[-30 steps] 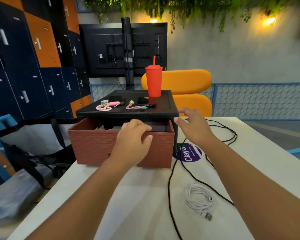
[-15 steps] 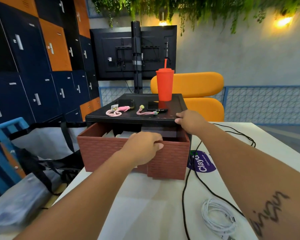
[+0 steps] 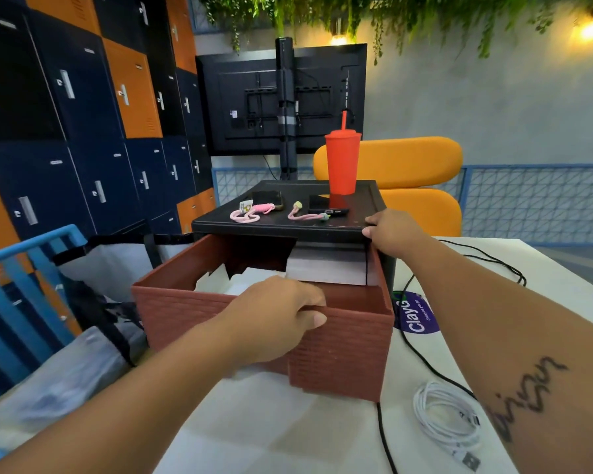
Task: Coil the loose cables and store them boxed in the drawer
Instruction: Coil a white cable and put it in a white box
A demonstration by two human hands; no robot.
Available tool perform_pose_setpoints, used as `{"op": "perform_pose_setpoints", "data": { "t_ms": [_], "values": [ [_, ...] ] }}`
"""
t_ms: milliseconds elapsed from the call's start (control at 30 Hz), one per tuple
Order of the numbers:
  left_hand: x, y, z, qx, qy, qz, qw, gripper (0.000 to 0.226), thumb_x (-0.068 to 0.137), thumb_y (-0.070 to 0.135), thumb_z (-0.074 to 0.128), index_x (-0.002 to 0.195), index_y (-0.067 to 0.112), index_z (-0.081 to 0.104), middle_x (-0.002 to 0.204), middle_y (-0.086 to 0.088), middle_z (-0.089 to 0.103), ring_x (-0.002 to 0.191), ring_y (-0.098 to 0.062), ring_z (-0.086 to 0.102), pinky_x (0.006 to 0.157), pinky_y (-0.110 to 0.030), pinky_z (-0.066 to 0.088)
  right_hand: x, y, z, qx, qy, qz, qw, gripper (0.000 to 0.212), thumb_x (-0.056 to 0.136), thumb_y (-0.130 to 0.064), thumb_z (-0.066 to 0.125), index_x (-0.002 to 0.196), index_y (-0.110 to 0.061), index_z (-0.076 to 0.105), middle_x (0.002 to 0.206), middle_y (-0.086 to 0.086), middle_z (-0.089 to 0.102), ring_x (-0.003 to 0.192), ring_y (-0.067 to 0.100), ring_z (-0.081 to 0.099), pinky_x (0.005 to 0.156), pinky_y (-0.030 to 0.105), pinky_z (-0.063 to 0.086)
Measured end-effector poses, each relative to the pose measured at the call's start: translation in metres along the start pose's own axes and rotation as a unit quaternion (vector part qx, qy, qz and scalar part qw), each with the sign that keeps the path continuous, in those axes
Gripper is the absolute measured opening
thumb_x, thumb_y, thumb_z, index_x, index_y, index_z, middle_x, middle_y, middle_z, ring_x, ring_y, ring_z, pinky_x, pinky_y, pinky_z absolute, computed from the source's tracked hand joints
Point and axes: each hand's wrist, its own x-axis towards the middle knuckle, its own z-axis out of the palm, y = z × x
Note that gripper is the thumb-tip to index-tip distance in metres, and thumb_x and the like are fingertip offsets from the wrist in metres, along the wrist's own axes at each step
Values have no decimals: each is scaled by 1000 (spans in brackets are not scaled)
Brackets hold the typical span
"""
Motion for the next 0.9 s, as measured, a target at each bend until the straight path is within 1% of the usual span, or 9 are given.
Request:
{"op": "perform_pose_setpoints", "data": {
  "t_ms": [100,233,333,400,500,567,667,800,900],
  "values": [
    [-19,7,-3,-13,-26,17,999,16,94,30,51,78,29,57,74,11,55,74,-4,51,62,-17,38,-2,-1,0,-6,3,3,1000,41,97,-25,45,135,-9,47,140,13,46,128,31,42,101,35,36],
    [-37,12,-4,-14,-40,25,999,28,93,32,53,65,34,49,66,13,51,67,2,48,57,-13,31,-5,-3,-1,-8,1,6,1000,41,98,-26,43,136,-10,46,141,14,44,128,32,41,101,36,36],
    [-40,12,-13,-47,-74,10,996,18,92,35,54,74,34,56,70,18,57,70,8,51,62,-7,36,-7,-5,-1,-6,-3,0,1000,41,99,-25,42,136,-8,45,143,14,42,129,32,39,103,36,35],
    [-33,6,-22,-88,-80,-11,993,12,90,40,55,85,33,63,83,18,63,78,6,56,74,-11,42,-8,-6,-2,-9,-3,-2,1000,42,99,-25,42,138,-8,43,144,14,41,130,32,38,104,36,34],
    [-5,-19,-34,-88,-45,-89,991,31,89,47,52,104,23,64,104,7,64,93,-7,57,84,-23,45,-9,-6,-2,-9,-3,-3,1000,43,99,-25,41,139,-9,41,146,14,39,132,32,37,106,37,33],
    [14,-36,-35,-50,-39,-172,983,48,90,53,48,122,18,56,125,-1,57,112,-17,53,92,-29,41,-9,-5,-2,-2,0,-4,1000,43,99,-25,42,139,-9,42,146,13,38,132,32,36,106,36,32],
    [31,-50,-26,17,-119,-286,951,71,92,58,36,142,8,32,149,-10,34,133,-28,37,102,-35,33,-9,-5,-1,-2,1,-10,1000,42,99,-25,42,138,-9,42,146,12,38,133,31,36,105,34,32],
    [41,-61,-13,98,-251,-354,896,76,90,65,27,144,12,31,152,-8,30,137,-28,31,109,-40,26,-8,-4,0,1,2,-8,1000,42,99,-25,41,139,-11,42,147,11,37,132,31,36,103,35,33],
    [44,-68,-5,60,-265,-411,870,80,88,64,41,146,12,25,150,-8,34,134,-28,36,107,-39,30,-6,-3,0,1,6,-4,1000,42,99,-25,41,139,-11,42,146,11,38,132,31,37,103,35,34]
  ]
}}
